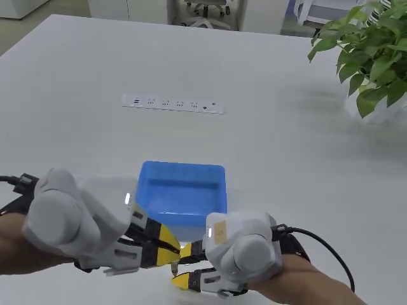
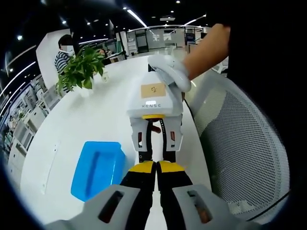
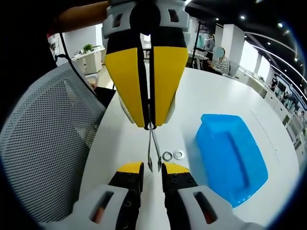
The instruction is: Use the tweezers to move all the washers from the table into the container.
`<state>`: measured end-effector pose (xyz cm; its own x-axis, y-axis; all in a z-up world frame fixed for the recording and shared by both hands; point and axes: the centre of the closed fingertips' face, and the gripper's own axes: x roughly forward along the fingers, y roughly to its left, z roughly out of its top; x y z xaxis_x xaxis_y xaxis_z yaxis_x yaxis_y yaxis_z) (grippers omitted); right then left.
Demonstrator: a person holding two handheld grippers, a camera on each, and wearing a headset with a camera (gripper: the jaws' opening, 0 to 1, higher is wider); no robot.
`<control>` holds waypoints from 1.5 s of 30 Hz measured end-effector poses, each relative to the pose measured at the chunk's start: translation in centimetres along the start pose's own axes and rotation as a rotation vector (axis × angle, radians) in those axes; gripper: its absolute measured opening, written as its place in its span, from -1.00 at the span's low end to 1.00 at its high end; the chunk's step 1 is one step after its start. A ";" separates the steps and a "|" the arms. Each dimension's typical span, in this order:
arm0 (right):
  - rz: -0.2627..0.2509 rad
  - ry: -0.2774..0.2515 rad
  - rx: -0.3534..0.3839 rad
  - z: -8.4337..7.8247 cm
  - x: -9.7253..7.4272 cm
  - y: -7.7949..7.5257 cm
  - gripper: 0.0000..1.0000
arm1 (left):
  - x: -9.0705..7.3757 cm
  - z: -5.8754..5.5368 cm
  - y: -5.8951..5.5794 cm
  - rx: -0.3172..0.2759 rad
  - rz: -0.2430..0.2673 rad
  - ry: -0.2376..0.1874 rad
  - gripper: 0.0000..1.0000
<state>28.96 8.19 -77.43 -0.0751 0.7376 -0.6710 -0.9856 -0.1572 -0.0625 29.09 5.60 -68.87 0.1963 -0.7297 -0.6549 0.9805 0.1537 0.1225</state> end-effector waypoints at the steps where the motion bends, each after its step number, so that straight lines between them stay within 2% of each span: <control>1: -0.005 -0.004 0.005 0.0 -0.1 -0.2 -0.66 | 0.0 0.0 0.1 0.000 0.001 0.000 -0.89; 13: -0.065 -0.003 0.038 -1.0 -1.4 -1.4 -0.55 | 0.5 0.6 1.0 0.014 -0.002 -0.008 -0.89; 20: -0.100 -0.001 0.074 -1.8 -2.0 -2.0 -0.42 | 0.9 0.5 1.4 0.012 -0.004 -0.011 -0.89; 31: -0.144 -0.005 0.132 -2.8 -2.9 -2.4 -0.33 | 1.5 0.3 1.9 0.013 -0.013 -0.015 -0.89; 45: -0.162 -0.010 0.163 -3.4 -3.3 -2.4 -0.32 | 1.7 0.6 2.2 0.025 -0.027 -0.017 -0.89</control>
<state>32.08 3.91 -77.60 0.0852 0.7514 -0.6544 -0.9963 0.0710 -0.0482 31.56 4.24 -69.27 0.1693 -0.7450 -0.6452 0.9854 0.1168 0.1238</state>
